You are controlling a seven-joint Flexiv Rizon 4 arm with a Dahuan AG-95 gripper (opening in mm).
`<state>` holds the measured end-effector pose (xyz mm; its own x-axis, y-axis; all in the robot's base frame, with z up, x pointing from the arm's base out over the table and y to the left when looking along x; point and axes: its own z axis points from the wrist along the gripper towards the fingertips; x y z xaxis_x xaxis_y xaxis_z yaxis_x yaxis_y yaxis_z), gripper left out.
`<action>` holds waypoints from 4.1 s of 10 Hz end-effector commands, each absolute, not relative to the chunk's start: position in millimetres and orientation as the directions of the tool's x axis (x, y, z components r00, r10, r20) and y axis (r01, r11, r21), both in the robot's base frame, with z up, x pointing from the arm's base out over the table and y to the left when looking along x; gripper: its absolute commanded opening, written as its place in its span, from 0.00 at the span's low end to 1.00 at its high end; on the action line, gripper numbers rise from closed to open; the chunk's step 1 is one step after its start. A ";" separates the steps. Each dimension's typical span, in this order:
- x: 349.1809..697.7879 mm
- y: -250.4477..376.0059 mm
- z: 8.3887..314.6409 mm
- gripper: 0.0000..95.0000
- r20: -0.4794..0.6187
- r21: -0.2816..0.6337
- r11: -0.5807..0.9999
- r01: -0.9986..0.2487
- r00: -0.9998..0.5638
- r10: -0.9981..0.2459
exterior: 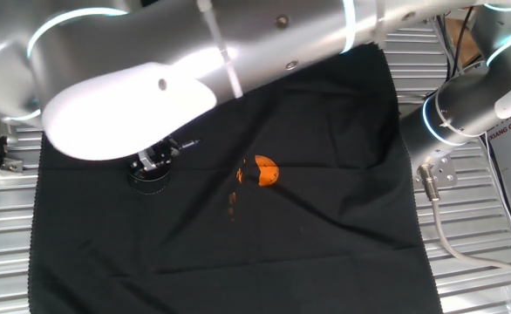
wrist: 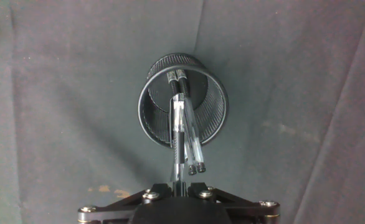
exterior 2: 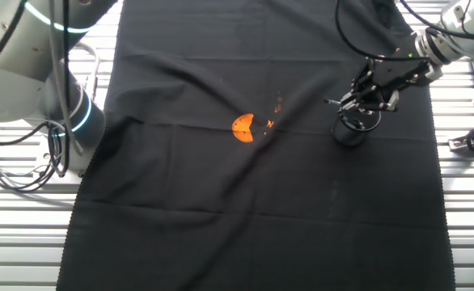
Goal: Put the pen into the pen holder
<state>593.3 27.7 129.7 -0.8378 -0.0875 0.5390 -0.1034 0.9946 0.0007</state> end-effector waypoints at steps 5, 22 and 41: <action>603.3 27.7 125.6 0.00 0.584 0.014 0.995 -0.097 -0.807 -0.087; 606.7 26.8 111.3 0.00 0.588 0.034 0.994 -0.101 -0.803 -0.102; 610.6 29.4 107.0 0.00 0.607 0.032 0.995 -0.098 -0.789 -0.097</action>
